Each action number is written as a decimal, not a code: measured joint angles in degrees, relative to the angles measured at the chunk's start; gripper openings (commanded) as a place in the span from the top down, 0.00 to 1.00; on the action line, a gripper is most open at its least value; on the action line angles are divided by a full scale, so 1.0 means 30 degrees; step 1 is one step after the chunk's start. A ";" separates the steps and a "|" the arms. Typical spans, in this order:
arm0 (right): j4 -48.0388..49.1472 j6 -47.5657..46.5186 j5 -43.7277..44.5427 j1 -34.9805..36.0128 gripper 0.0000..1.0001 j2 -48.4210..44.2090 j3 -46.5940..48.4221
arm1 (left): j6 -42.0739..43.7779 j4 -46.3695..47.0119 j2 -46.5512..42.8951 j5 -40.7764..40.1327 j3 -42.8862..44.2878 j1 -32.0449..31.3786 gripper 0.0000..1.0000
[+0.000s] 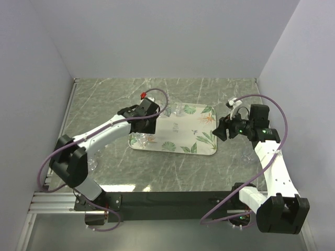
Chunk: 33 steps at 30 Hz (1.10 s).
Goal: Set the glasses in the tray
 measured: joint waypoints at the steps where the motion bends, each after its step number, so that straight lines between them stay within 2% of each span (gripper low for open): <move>1: 0.0000 0.0000 0.0000 -0.0066 0.30 0.0000 0.0000 | 0.0117 -0.0102 -0.0379 0.0066 0.0058 0.0000 0.40; 3: 0.0007 -0.0007 -0.0007 -0.0262 0.30 -0.0007 -0.0007 | 0.0313 -0.0168 -0.1392 0.0197 0.0204 0.0000 0.33; 7: 0.0029 -0.0015 -0.0022 -0.0707 0.30 -0.0087 -0.0015 | 0.0794 -0.0080 -0.3927 0.0299 0.0219 0.0000 0.27; 11: 0.0226 -0.0058 -0.0007 -0.1078 0.30 -0.0342 -0.0240 | 0.1880 0.0787 -0.6812 0.0146 -0.0321 0.0036 0.11; 14: 0.0299 -0.0066 0.0058 -0.1253 0.30 -0.0503 -0.0328 | 0.2637 0.1413 -0.8619 -0.0452 -0.1260 0.0044 0.04; 17: 0.0393 -0.0073 0.0066 -0.1290 0.30 -0.0546 -0.0328 | 0.3257 0.1785 -1.0207 -0.1377 -0.2659 0.0102 0.01; 25: -0.0182 -0.0342 0.1122 -0.1311 0.30 -0.0022 0.0087 | 0.3745 0.3038 -1.3726 -0.3402 -0.7133 0.0182 0.00; 33: 0.0605 0.1129 0.3308 -0.1326 0.30 0.0750 0.1086 | 0.3723 0.3665 -1.5409 -0.4809 -0.7781 0.0568 0.01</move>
